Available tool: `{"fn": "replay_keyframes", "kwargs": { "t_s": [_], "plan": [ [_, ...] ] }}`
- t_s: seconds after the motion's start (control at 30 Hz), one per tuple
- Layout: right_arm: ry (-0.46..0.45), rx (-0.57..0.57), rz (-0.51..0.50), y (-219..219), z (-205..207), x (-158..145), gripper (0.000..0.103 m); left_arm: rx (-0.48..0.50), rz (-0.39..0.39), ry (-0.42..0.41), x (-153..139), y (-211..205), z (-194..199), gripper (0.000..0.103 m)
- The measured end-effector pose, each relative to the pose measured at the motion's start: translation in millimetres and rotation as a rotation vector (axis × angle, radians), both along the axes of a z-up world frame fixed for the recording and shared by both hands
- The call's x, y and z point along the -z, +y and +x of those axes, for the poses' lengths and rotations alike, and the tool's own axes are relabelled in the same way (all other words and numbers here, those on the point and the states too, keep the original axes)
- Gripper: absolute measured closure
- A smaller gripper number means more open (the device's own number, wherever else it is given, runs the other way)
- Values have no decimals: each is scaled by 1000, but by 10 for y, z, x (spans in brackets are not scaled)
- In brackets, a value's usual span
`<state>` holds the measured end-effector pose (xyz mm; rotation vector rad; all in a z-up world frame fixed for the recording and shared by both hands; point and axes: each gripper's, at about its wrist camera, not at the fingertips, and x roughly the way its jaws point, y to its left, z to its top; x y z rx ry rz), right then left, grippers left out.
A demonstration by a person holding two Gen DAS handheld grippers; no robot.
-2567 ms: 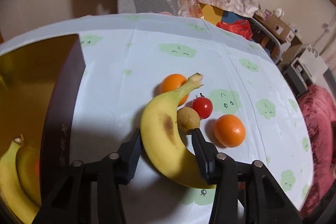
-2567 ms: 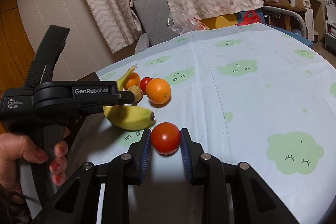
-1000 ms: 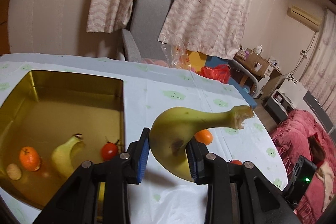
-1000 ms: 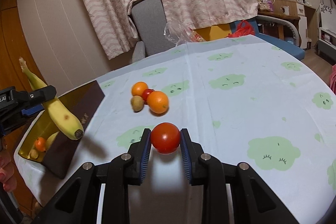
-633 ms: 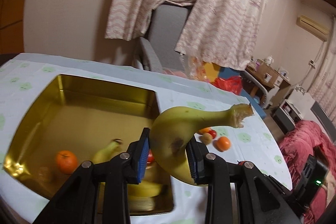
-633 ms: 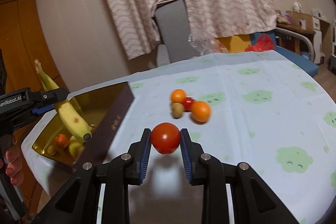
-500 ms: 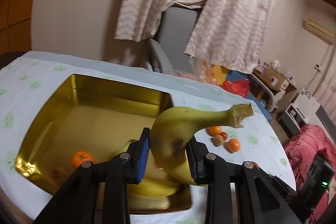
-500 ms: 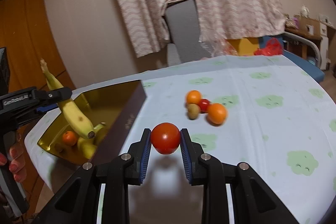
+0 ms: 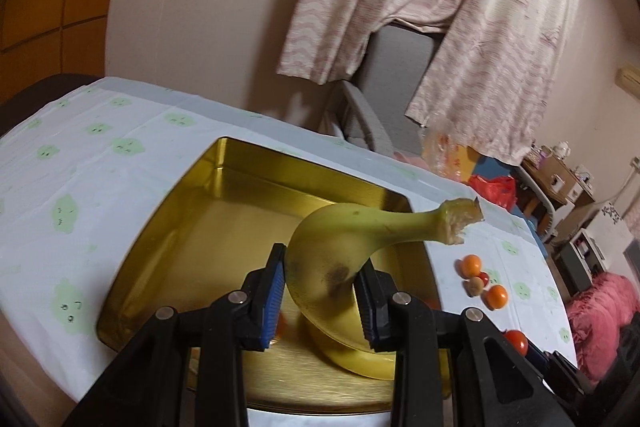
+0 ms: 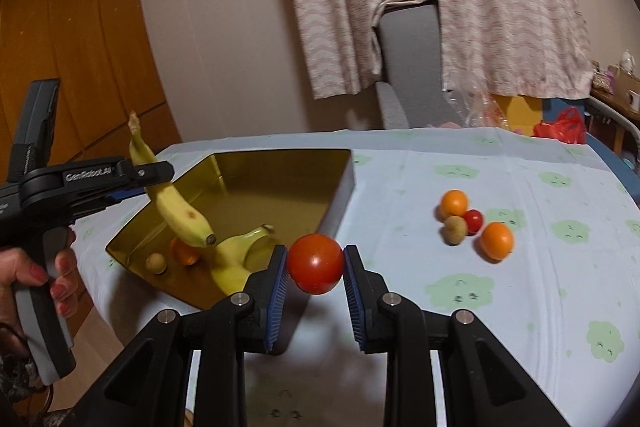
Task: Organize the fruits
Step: 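Lower the banana into the tin tray and open the left gripper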
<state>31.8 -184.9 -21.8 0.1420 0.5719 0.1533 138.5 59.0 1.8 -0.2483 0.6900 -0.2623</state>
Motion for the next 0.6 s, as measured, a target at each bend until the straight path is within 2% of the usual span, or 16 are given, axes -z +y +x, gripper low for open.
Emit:
{"fn": "replay_keyframes", "kwargs": {
  "t_s": [0.33,0.6],
  "plan": [
    [16,-101,-50,394,121,-10,75,-70,-5,28,75,366,224,70],
    [50,-176,-72,675,261,14,75,-99,13,98,264,512,453,70]
  ]
}}
